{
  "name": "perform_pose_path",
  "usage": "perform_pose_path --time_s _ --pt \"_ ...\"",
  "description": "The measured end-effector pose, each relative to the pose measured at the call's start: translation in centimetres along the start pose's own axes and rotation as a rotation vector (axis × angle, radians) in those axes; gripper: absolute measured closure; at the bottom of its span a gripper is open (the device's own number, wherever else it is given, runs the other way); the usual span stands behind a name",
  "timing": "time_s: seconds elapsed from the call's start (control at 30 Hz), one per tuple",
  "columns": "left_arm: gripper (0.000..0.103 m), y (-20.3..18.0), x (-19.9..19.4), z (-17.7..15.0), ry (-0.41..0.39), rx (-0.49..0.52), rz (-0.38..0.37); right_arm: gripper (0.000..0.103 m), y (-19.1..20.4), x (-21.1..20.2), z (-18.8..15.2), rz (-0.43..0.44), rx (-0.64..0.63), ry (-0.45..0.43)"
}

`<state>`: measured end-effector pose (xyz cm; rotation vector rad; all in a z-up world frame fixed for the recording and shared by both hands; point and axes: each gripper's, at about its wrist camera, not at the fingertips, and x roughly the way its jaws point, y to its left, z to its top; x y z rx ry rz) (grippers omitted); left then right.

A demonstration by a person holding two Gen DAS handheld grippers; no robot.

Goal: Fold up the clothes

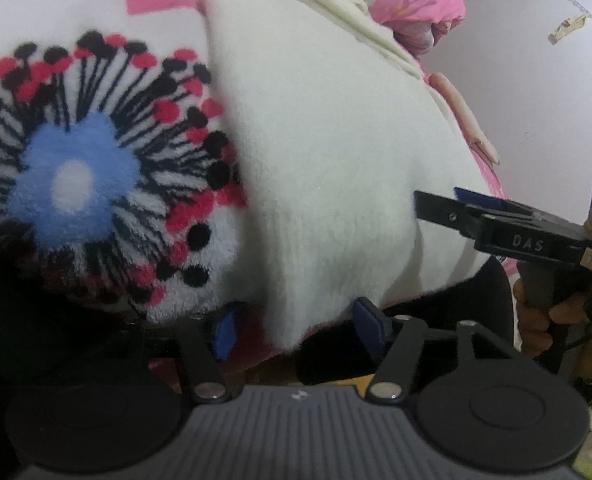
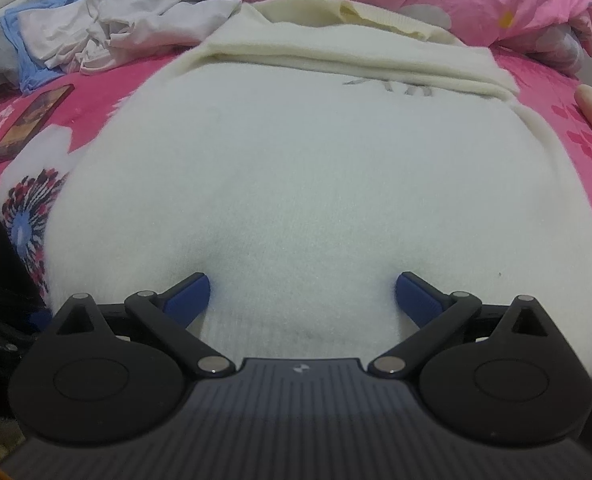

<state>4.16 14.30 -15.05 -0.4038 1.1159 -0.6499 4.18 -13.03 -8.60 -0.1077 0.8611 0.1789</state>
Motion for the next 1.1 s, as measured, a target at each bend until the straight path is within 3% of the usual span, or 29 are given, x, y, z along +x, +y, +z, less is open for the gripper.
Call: perform_pose_path --time_s 0.4,0.87,0.9,0.97,1.1 --pt "0.043 1.1 -0.5 -0.2 -0.020 -0.035 -0.024 0.001 0.4 0.2 0.2 -0.018 0.005 0.014" --pt "0.074 0.0 -1.5 -1.5 -0.086 -0.075 0.044 0.001 -0.5 -0.1 -0.3 0.036 0.010 -0.040" --pt "0.075 -0.1 -1.6 -1.6 -0.092 -0.072 0.054 0.002 -0.7 -0.3 -0.4 0.047 0.017 -0.053" --pt "0.089 -0.6 -1.9 -1.8 -0.097 -0.057 0.078 0.005 -1.4 -0.8 -0.8 0.077 0.046 -0.087" --pt "0.092 -1.8 -2.9 -2.2 -0.117 -0.036 0.131 0.008 -3.7 -2.6 -1.7 0.170 0.162 -0.156"
